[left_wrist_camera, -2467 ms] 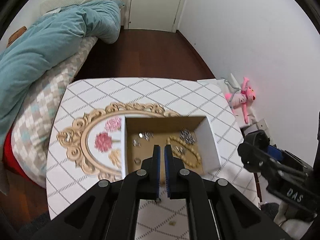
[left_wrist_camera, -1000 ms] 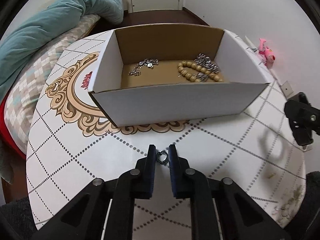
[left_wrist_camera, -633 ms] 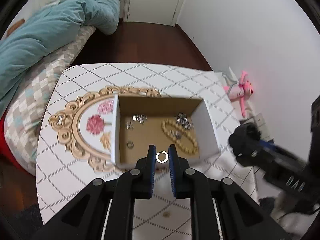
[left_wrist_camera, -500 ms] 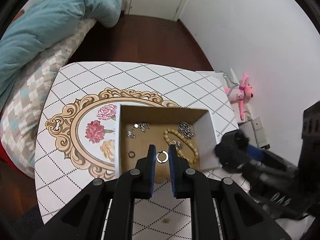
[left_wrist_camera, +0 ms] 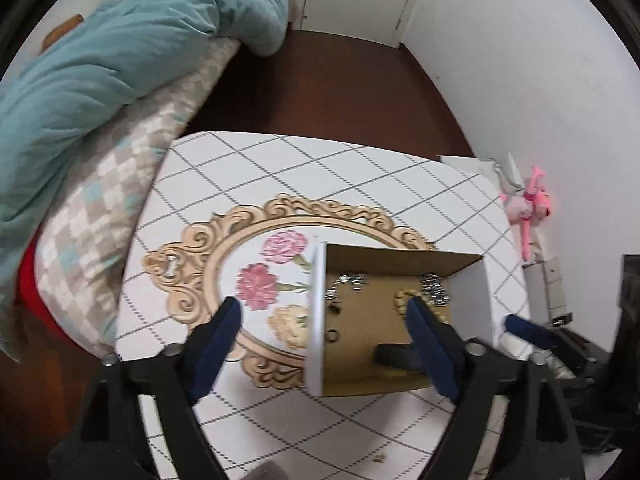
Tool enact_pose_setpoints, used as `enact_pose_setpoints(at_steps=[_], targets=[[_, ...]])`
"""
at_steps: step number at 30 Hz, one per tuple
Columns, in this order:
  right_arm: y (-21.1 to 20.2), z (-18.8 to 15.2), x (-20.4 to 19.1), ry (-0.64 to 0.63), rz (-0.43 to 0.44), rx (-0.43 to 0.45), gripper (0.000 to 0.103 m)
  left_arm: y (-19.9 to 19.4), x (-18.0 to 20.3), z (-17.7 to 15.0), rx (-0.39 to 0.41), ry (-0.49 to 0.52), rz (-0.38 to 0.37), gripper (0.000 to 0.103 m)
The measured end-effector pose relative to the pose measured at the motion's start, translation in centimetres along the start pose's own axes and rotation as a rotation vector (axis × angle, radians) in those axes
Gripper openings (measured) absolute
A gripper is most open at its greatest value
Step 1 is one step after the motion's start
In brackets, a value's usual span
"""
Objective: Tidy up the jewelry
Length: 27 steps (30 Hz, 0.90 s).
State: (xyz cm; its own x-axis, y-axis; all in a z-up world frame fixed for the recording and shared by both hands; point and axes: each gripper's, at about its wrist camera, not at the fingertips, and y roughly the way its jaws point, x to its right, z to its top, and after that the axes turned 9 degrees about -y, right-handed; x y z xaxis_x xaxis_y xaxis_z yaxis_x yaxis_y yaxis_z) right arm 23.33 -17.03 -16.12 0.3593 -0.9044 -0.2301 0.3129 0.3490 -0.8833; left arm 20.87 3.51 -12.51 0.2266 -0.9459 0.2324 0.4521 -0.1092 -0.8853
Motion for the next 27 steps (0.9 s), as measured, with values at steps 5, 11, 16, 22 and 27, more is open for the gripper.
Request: enact_pose_setpoints(at_steps=[5,11,16,22,27], targets=[[-1.1,-1.0,0.3,-0.023,-0.191,0.008,0.102,0.0,-0.3,-1.5,0.05,0.019,0.054,0.103],[-1.1,-1.9,0.7,-0.032,-0.292,-0.011,0.103,-0.3,0.0,-3.2,0.106,0.053,0.121,0.103],[-3.2,-2.2,0.1,-0.033,-0.296,0.033,0.103,-1.8,0.4,-3.5,0.127,0.055,0.116,0.103],[-7.1,-3.4,-1.0,-0.018,-0.309,0.101,0.103,-4.6,1.0,-5.0,0.17,0.072,0.128,0.103],[-8.2,-7.6,-0.1,0.049,-0.323,0.084,0.103,-5.0,1.1,-8.4,0.14,0.084,0.163,0.103]])
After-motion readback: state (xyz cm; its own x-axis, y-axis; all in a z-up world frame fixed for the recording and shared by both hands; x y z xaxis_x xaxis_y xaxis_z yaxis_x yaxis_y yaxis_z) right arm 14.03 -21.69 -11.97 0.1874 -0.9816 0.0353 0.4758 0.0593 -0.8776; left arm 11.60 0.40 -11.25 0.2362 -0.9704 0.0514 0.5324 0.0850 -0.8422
